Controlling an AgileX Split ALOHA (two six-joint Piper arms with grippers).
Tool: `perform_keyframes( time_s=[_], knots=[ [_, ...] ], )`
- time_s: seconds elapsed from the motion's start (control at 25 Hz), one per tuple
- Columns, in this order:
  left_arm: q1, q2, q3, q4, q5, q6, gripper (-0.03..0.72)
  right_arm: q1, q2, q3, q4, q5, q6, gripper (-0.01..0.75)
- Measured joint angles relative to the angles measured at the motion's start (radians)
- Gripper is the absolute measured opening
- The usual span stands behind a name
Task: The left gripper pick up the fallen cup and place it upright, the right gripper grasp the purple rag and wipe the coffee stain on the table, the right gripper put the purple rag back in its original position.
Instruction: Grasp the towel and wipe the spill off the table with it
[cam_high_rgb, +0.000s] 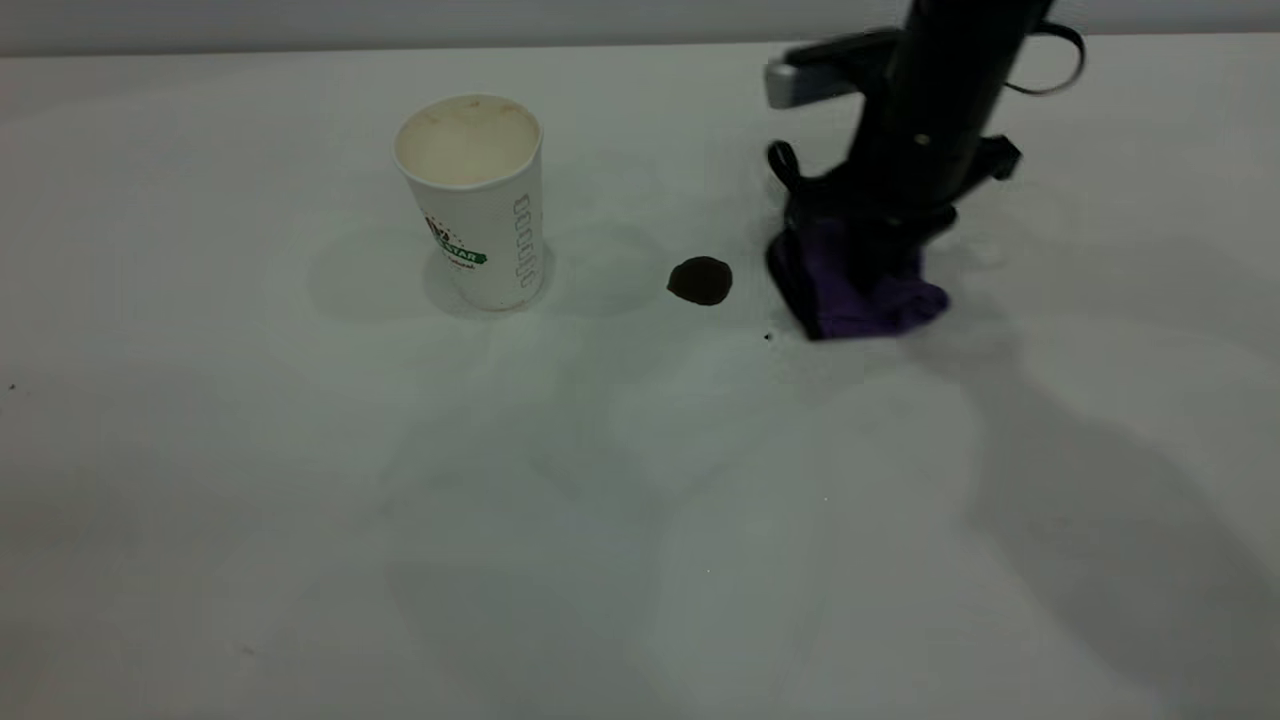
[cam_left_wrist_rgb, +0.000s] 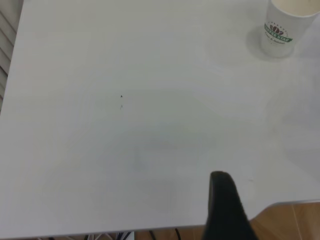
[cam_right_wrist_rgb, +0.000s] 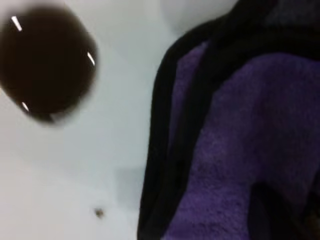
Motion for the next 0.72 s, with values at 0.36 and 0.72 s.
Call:
perform_keyframes(
  time_s=[0.36,0.72],
  knots=[
    [0.000,0.000,0.000,-0.005,0.000,0.000,0.504,0.007,0.047,-0.133,0.043,-0.014,-0.005,0.045],
    [0.000,0.000,0.000,-0.006,0.000,0.000,0.504,0.042,0.152,-0.283,0.152,0.071,-0.088,0.045]
  ],
)
